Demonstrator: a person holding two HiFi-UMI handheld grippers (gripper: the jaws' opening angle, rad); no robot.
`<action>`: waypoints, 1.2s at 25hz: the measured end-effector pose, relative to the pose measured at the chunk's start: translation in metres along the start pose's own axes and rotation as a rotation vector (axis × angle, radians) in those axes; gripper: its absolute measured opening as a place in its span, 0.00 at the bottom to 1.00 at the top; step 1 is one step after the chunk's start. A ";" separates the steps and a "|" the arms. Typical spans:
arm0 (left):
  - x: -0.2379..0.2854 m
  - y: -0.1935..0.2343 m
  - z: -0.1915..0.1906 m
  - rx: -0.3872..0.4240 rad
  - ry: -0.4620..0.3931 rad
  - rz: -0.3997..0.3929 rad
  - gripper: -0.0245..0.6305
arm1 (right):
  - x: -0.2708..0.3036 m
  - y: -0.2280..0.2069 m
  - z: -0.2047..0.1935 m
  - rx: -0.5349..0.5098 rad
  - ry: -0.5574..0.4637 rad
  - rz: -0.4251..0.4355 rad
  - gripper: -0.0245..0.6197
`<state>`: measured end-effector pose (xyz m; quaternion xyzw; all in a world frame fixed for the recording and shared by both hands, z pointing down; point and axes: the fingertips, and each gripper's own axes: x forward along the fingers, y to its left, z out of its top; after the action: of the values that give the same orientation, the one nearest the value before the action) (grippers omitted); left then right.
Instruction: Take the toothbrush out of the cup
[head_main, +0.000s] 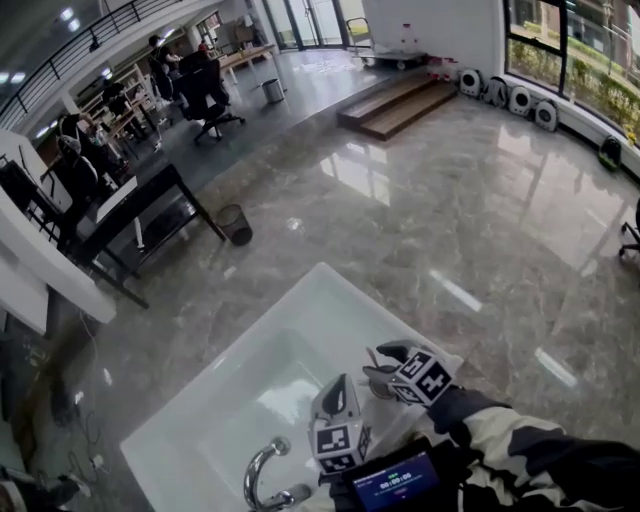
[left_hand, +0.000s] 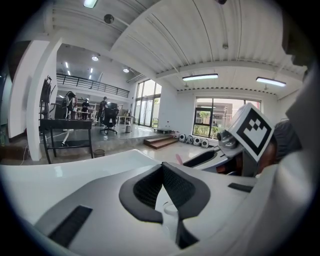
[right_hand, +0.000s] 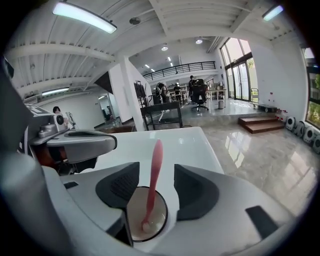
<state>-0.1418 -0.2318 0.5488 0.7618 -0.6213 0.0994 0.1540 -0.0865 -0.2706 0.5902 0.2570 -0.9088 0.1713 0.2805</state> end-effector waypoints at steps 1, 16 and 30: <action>0.000 -0.002 -0.002 -0.007 0.003 -0.005 0.04 | 0.002 0.001 -0.001 -0.002 0.002 0.003 0.39; 0.005 -0.003 0.009 -0.015 -0.055 -0.033 0.04 | -0.004 0.014 0.017 -0.054 -0.020 0.037 0.13; 0.013 0.008 0.058 0.025 -0.108 -0.031 0.04 | -0.081 0.011 0.107 0.011 -0.302 0.035 0.13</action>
<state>-0.1490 -0.2655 0.5003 0.7774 -0.6157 0.0634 0.1122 -0.0797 -0.2802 0.4562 0.2656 -0.9440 0.1406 0.1361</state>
